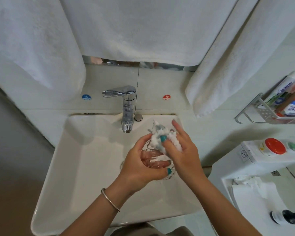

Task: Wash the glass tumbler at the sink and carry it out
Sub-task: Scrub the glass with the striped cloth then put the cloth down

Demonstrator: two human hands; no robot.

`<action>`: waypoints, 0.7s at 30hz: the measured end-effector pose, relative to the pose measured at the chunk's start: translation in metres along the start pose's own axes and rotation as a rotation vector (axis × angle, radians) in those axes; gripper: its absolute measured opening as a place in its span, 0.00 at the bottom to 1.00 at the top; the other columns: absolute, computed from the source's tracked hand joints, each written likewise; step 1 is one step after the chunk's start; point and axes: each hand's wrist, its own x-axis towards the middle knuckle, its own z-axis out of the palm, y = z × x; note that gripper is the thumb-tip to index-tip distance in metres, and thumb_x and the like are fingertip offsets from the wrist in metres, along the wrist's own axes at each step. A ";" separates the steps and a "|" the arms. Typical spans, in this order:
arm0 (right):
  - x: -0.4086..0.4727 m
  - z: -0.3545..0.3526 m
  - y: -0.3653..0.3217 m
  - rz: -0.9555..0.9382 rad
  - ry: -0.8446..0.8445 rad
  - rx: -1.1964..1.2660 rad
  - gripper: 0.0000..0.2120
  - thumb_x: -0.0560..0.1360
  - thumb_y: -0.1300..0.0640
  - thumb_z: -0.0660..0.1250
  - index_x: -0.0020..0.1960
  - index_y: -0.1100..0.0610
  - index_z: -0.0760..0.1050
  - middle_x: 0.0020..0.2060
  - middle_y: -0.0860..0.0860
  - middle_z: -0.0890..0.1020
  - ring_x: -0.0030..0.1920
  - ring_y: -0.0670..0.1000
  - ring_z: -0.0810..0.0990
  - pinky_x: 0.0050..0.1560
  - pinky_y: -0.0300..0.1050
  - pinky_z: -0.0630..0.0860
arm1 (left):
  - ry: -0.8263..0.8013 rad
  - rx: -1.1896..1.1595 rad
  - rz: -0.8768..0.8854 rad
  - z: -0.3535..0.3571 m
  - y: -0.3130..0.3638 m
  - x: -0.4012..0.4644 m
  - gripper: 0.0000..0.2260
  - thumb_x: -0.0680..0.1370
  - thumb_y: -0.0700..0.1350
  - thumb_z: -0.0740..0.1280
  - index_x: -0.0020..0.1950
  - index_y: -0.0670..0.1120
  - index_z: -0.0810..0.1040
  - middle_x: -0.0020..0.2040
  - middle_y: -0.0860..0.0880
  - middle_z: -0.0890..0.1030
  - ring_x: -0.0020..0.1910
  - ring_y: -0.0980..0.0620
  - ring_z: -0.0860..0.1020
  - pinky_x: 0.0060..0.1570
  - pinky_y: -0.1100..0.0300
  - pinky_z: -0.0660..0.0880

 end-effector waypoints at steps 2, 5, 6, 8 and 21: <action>-0.003 -0.002 -0.003 -0.066 0.013 -0.014 0.14 0.77 0.59 0.68 0.58 0.42 0.76 0.74 0.35 0.62 0.68 0.37 0.69 0.60 0.33 0.74 | 0.003 0.008 0.014 -0.001 0.001 -0.003 0.38 0.64 0.23 0.74 0.66 0.53 0.70 0.49 0.49 0.85 0.46 0.47 0.85 0.44 0.54 0.82; -0.009 -0.008 0.002 -0.154 -0.094 0.009 0.22 0.78 0.62 0.64 0.67 0.43 0.72 0.75 0.36 0.59 0.72 0.37 0.64 0.59 0.34 0.74 | 0.009 0.009 0.029 -0.001 0.002 -0.001 0.38 0.63 0.22 0.73 0.64 0.54 0.71 0.48 0.53 0.85 0.46 0.50 0.85 0.41 0.59 0.81; -0.010 -0.008 0.003 -0.198 -0.132 -0.049 0.22 0.77 0.60 0.64 0.67 0.42 0.72 0.74 0.37 0.62 0.72 0.38 0.64 0.63 0.36 0.73 | 0.008 0.008 0.036 -0.001 0.003 0.000 0.38 0.63 0.22 0.73 0.64 0.53 0.72 0.49 0.53 0.85 0.47 0.51 0.85 0.41 0.59 0.81; -0.014 -0.006 0.004 -0.285 -0.190 -0.175 0.18 0.76 0.51 0.64 0.65 0.42 0.75 0.72 0.38 0.68 0.73 0.42 0.64 0.70 0.42 0.67 | 0.013 0.005 0.035 0.000 0.004 0.003 0.38 0.63 0.21 0.73 0.65 0.51 0.71 0.50 0.54 0.84 0.47 0.55 0.84 0.39 0.61 0.80; 0.005 -0.008 0.011 -0.196 0.022 -0.084 0.13 0.75 0.49 0.66 0.57 0.37 0.78 0.59 0.34 0.79 0.63 0.43 0.77 0.62 0.42 0.76 | 0.015 -0.029 0.066 0.004 0.005 0.007 0.37 0.64 0.22 0.73 0.65 0.52 0.73 0.50 0.50 0.85 0.47 0.46 0.85 0.43 0.55 0.82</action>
